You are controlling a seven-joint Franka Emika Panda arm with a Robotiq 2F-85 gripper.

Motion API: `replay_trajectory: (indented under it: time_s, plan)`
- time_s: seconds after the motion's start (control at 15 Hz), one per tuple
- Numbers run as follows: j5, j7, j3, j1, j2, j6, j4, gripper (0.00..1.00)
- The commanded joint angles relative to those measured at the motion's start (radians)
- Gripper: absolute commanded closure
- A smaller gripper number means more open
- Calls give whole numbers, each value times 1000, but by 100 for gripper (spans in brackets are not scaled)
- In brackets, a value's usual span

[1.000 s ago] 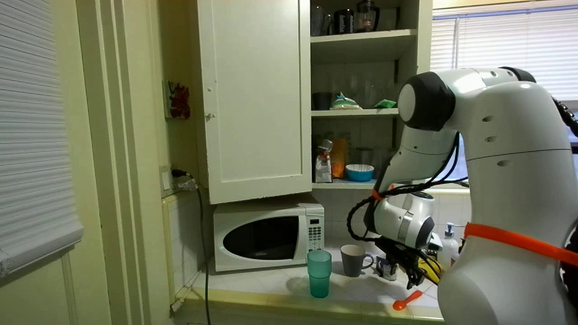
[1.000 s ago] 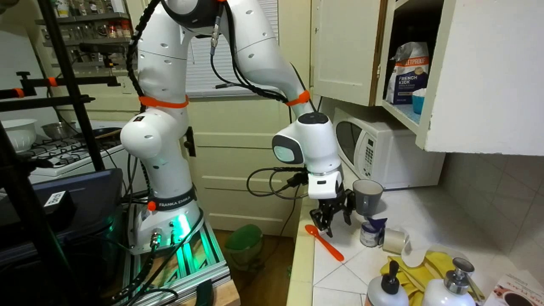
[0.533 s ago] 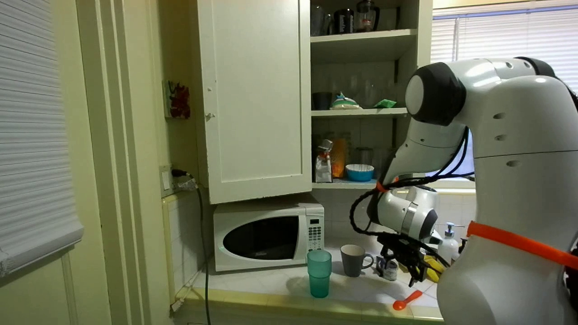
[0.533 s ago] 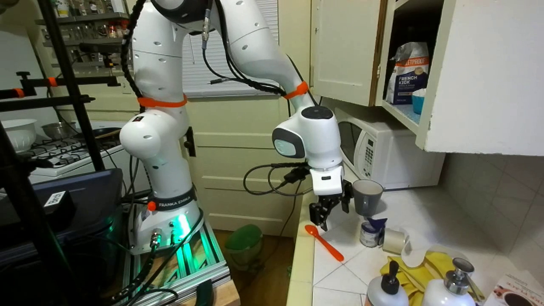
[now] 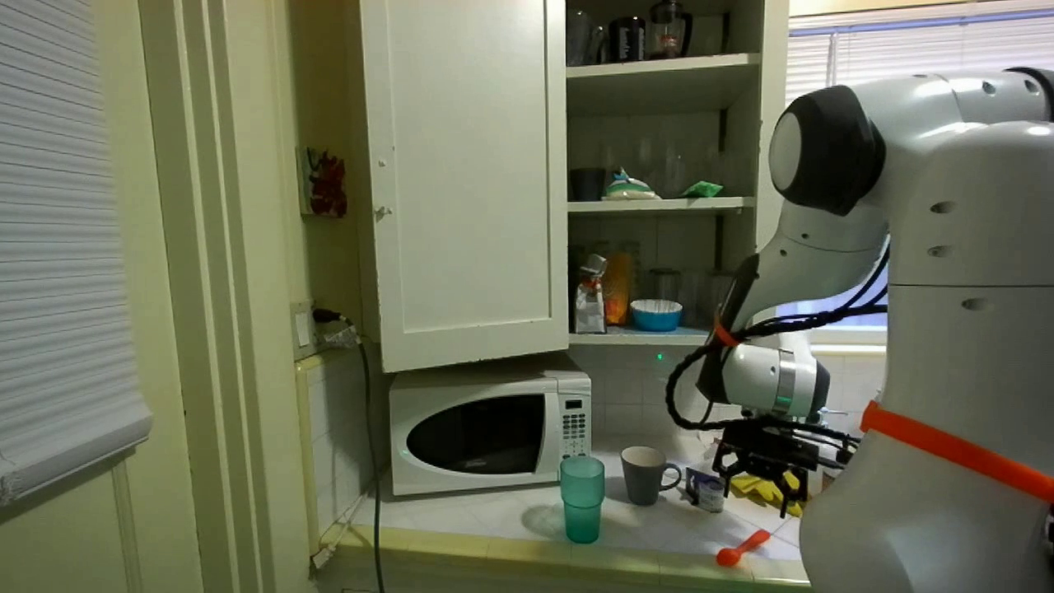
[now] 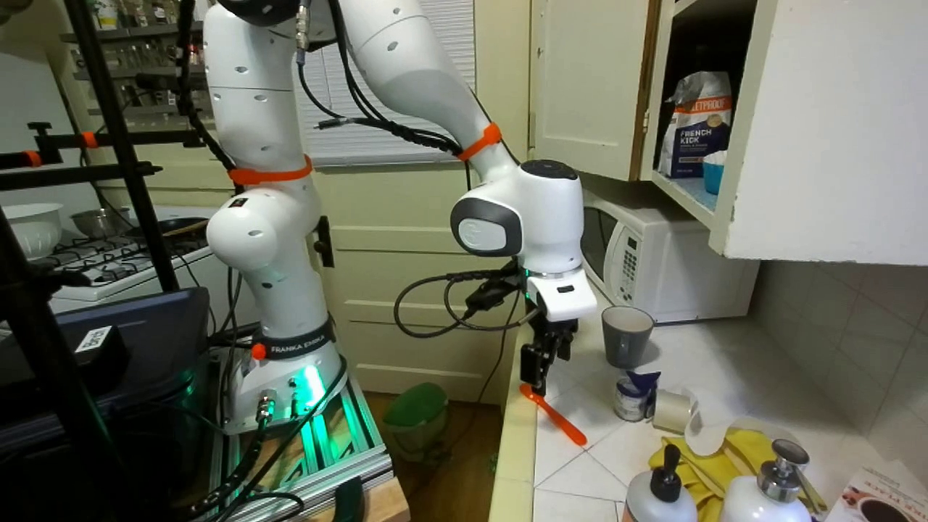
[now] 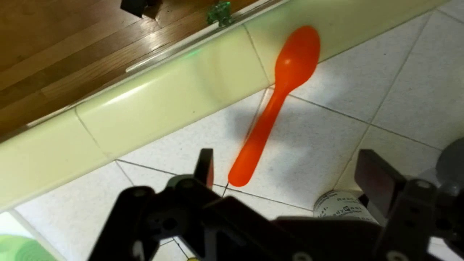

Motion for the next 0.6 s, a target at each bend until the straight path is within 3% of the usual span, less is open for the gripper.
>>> replay_trajectory:
  time_s: [0.0, 0.27, 0.53]
  plan:
    - [-180, -20, -45, 17, -82, -29, -45, 0]
    - [-250, -106, -43, 19, -154, -27, -79, 0]
    - [-211, -160, -39, 33, -221, -41, -98, 0]
